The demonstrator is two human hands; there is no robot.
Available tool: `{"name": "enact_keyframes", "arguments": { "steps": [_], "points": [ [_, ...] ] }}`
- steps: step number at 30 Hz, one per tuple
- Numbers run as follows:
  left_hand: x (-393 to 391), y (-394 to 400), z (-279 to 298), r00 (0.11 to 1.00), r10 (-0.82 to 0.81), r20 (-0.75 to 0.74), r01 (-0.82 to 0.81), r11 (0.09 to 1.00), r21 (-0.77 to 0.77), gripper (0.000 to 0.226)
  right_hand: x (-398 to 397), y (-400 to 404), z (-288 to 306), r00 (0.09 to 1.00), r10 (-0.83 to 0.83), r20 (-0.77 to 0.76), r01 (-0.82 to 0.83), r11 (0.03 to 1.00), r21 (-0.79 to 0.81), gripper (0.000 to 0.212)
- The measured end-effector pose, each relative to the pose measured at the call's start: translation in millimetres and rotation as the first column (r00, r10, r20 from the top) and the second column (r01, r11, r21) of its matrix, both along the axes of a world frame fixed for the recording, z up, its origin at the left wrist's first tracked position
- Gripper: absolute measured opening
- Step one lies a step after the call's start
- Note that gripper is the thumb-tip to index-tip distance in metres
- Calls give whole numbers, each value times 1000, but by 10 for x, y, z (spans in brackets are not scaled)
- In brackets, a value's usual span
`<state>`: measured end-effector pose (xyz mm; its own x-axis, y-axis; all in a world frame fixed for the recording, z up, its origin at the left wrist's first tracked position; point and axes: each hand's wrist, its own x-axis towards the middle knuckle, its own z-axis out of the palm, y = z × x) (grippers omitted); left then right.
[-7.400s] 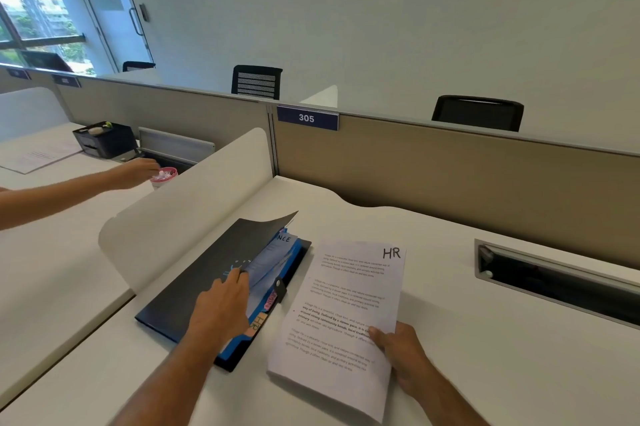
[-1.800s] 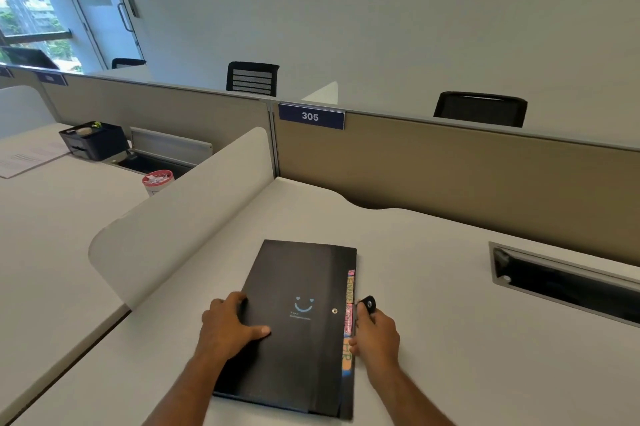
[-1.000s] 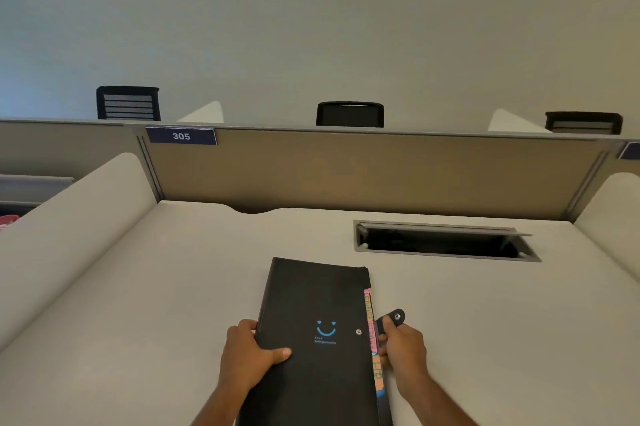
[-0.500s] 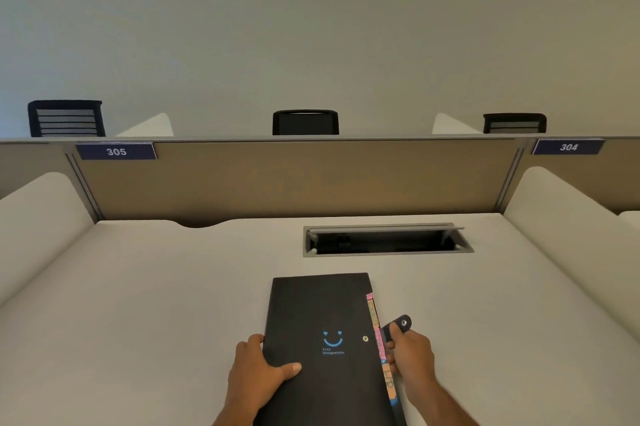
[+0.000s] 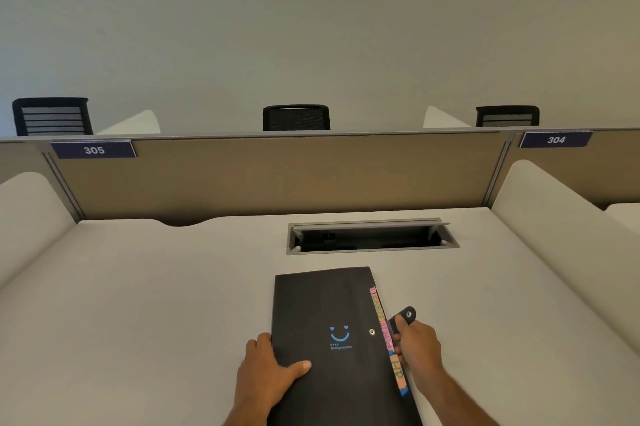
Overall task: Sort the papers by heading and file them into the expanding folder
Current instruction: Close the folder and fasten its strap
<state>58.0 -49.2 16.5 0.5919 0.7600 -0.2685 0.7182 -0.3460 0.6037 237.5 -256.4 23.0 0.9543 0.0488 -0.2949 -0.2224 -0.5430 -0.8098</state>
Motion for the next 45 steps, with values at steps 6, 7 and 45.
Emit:
{"name": "enact_keyframes", "arguments": {
  "steps": [6,7,45],
  "points": [
    [90,-9,8,993,-82,-86,90,991,100,109,115,-100,-17,986,167,29,-165,983,-80,33],
    [80,0,2,989,-102,-111,118,982,149,111,105,-113,-13,975,213,58,-205,971,-124,31],
    [-73,164,-320,870,-352,-345,475,788,391,118,-55,-41,59,881,140,453,-105,989,-101,17]
  ]
}}
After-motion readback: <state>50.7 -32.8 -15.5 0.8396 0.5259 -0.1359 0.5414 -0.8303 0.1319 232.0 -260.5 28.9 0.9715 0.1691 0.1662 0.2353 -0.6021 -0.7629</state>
